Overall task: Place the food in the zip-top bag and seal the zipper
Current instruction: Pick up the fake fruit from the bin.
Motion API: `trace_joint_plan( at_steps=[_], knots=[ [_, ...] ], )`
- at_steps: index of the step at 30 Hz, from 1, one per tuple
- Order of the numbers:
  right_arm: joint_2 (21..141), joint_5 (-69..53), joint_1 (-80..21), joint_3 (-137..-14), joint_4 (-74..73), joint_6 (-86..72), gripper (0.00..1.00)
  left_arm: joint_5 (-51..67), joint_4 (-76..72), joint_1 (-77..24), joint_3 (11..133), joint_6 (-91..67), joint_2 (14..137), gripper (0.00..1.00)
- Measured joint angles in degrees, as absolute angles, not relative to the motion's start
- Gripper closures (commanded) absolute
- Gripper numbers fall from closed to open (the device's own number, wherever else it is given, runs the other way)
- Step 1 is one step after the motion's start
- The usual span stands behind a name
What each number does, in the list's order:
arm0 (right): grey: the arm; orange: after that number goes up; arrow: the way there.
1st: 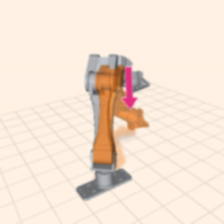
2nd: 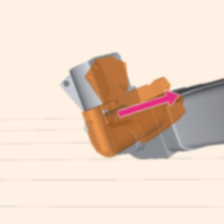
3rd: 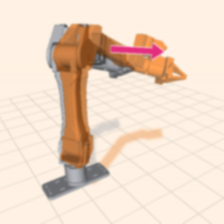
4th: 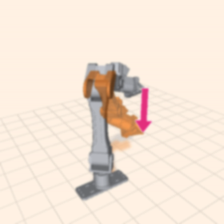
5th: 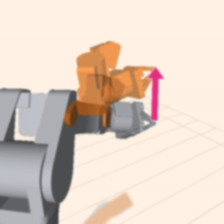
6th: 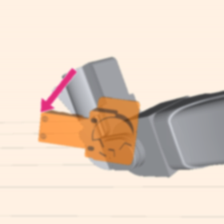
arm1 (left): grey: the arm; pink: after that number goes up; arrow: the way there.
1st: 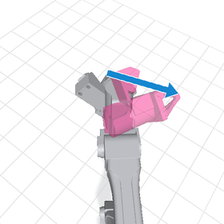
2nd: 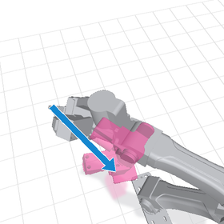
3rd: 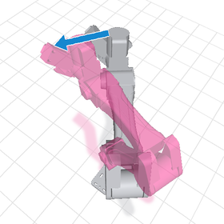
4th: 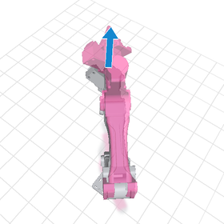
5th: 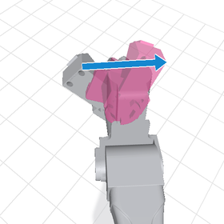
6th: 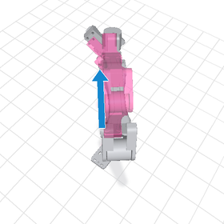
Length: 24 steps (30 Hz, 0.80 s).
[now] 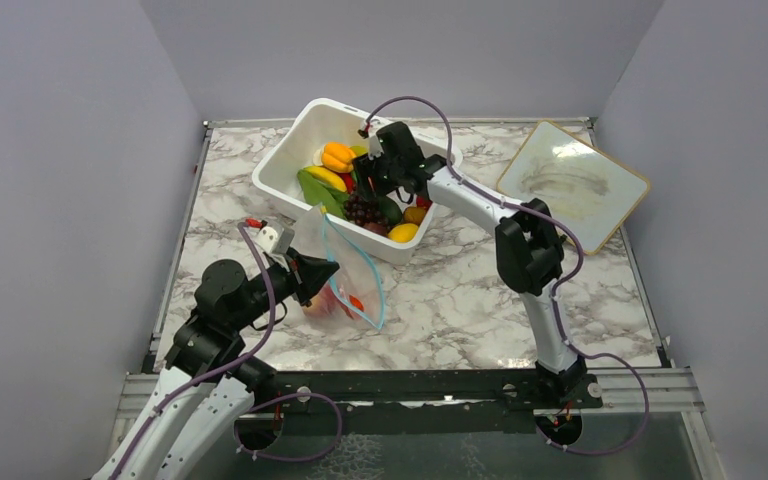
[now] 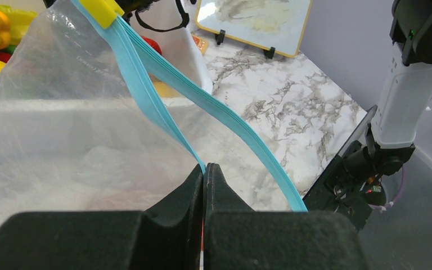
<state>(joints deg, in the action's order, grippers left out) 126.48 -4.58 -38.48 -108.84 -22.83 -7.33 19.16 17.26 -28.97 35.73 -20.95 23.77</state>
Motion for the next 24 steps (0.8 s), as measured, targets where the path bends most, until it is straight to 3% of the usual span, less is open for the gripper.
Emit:
trace_joint_plan(
  at_steps=[13, 18, 24],
  knots=[
    [133.7, -14.6, -36.2, -113.6, -20.9, -8.3, 0.43, 19.0, 17.2, -28.9, 35.7, -20.8, 24.5, 1.0],
    [135.5, -15.4, -36.2, -114.9, -19.5, -8.7, 0.7, 19.0, 17.2, -28.9, 35.7, -20.8, 24.4, 1.0],
    [135.5, -15.6, -36.1, -114.4, -16.7, -8.4, 0.84, 19.0, 17.2, -28.9, 35.7, -20.8, 24.4, 1.0]
  ],
)
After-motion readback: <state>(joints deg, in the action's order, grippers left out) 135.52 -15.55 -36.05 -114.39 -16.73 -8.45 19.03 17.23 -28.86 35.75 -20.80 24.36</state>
